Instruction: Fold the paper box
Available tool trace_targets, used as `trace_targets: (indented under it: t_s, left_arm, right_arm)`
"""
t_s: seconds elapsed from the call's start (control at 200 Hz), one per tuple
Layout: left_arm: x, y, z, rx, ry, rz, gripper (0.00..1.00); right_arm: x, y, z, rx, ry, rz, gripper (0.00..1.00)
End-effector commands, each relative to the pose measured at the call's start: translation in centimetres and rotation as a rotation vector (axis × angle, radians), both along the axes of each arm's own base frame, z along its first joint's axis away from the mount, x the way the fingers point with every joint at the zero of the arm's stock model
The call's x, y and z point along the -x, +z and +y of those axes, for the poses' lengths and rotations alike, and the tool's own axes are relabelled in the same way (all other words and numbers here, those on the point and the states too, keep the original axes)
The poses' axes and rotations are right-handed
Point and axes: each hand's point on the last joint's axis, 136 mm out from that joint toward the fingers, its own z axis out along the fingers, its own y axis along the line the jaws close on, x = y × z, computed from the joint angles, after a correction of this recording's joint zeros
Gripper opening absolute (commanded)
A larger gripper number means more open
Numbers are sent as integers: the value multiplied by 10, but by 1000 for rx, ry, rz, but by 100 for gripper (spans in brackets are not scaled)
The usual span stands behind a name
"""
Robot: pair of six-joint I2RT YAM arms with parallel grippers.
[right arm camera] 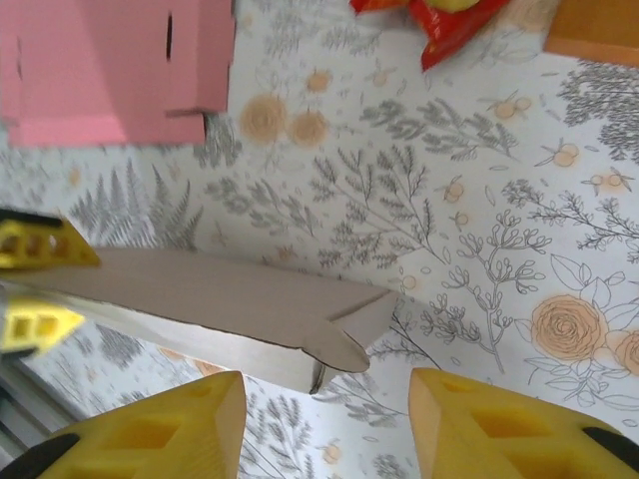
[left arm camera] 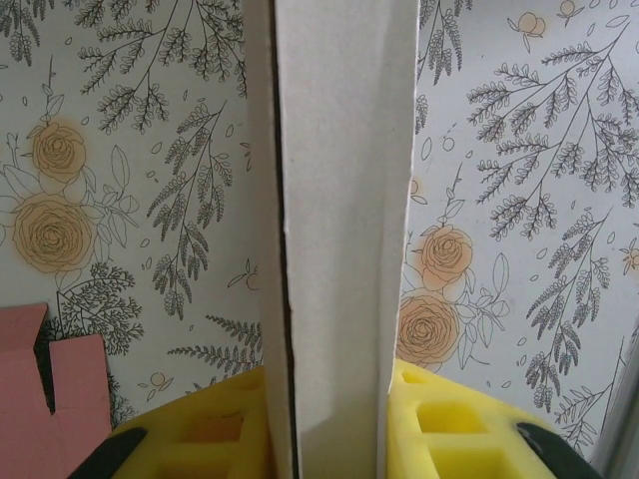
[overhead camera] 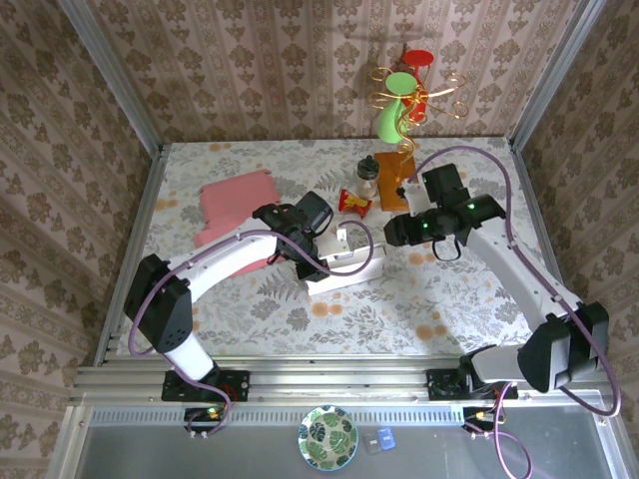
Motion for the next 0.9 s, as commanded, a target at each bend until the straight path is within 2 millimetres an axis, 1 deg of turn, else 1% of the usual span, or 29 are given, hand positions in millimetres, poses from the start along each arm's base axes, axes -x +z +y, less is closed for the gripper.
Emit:
trace_targets:
  t_s: [0.0,0.055,0.075,0.11,0.275,0.455,0.515,0.595,0.645,0.895]
  left_arm:
    - [7,8,6,3,-34,0,24]
    - [6,8,6,3,-33,2,24]
    - [6,9,6,4,-34,2,24]
    - [6,9,6,3,-34,4,24]
    - [7,9,7,4,-38,8,24]
    - [7,8,8,4,-39,9,24]
    - [7,7,8,1,-36,11,24]
    - [7,7,8,0,-36,11,24]
    - [7,7,8,1,-36,11,24]
    - [7,7,9,2,-34,10,24]
  right_arm:
    - [7,-2,10,93,156,-39,51]
    - [8,-4,12,119,169,-43,51]
    - [5,-13,12,134,172,-19,51]
    - [5,-15,13,141,175,-13,52]
    - [2,-19,12,155,176,-13,53]
    - [6,-26,15,145,190,18,53]
    - [6,-25,17,132,193,20,50]
    - [7,-28,16,138,189,36,48]
    - [7,-30,14,149,181,41,45]
    - [2,-27,11,172,158,32,35]
